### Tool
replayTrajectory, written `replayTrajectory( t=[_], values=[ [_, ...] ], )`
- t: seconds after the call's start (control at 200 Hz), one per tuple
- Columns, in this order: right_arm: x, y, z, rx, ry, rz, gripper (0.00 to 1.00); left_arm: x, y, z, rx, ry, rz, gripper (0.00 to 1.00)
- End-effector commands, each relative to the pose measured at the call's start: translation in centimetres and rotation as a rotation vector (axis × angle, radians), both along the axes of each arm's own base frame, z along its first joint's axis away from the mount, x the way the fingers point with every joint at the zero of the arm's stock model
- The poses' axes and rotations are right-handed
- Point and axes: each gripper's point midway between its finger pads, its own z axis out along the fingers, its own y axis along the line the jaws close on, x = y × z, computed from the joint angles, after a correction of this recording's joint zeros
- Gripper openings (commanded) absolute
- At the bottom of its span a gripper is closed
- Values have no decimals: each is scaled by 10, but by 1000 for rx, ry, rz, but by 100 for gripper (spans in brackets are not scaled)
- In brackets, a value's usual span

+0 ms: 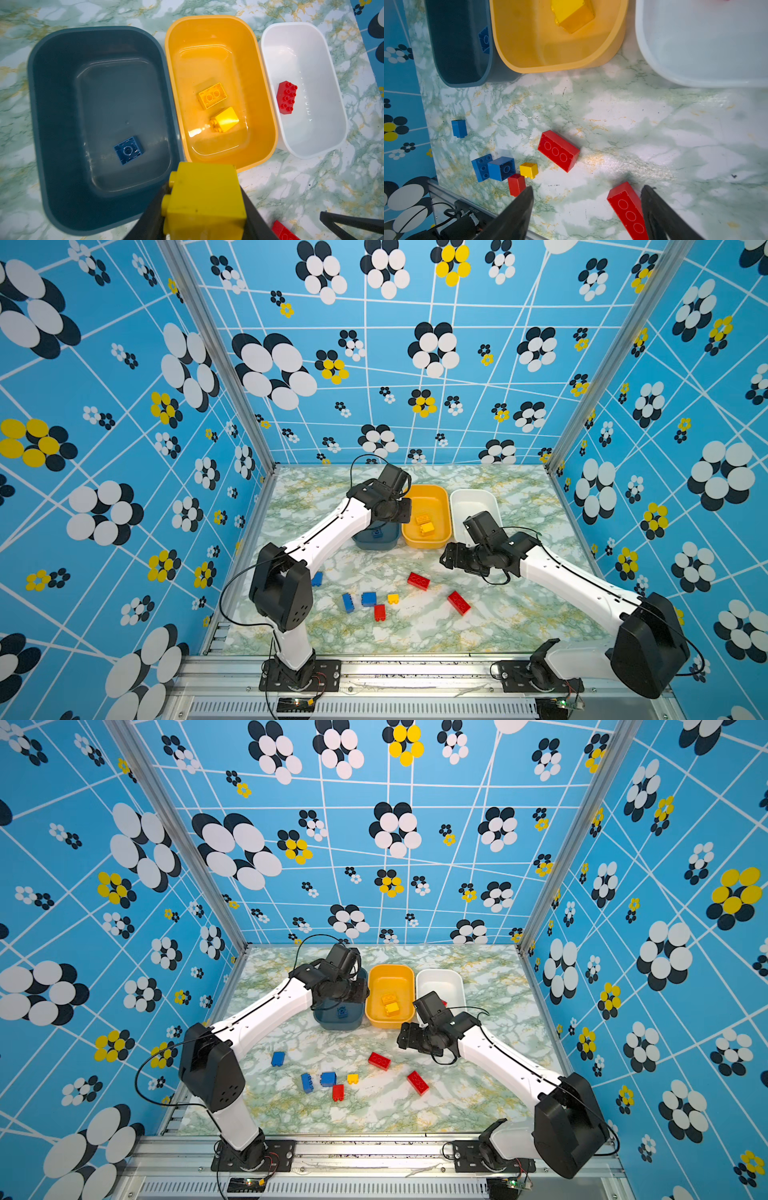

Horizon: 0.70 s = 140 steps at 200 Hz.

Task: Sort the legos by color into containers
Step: 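Carry the yellow brick to the yellow tub while right gripper nears red brick, then release the yellow brick into the yellow tub with left gripper while right gripper lowers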

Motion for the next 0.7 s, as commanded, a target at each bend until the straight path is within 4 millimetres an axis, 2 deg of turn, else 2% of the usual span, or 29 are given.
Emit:
replayTrajectory(
  t=[0.0, 0.235, 0.445, 0.575, 0.595, 0.695],
  values=[
    [-6, -15, -1, -23, -2, -53, 83, 14, -24, -4, -20, 1, -52, 33],
    [-9, -28, 0, -29, -12, -88, 84, 33, -48, -31, -16, 43, -78, 33],
    [-6, -30, 2, -34, -13, -86, 85, 39, -55, -54, 8, 84, -79, 33],
    [-3, -31, 1, -39, -8, -79, 85, 39, -57, -61, 13, 99, -81, 42],
    [-3, -31, 1, -41, -6, -80, 86, 39, -57, -61, 13, 101, -80, 47],
    [-2, -30, -2, -51, 0, -63, 85, 38, -57, -58, 11, 99, -80, 57]
  ],
)
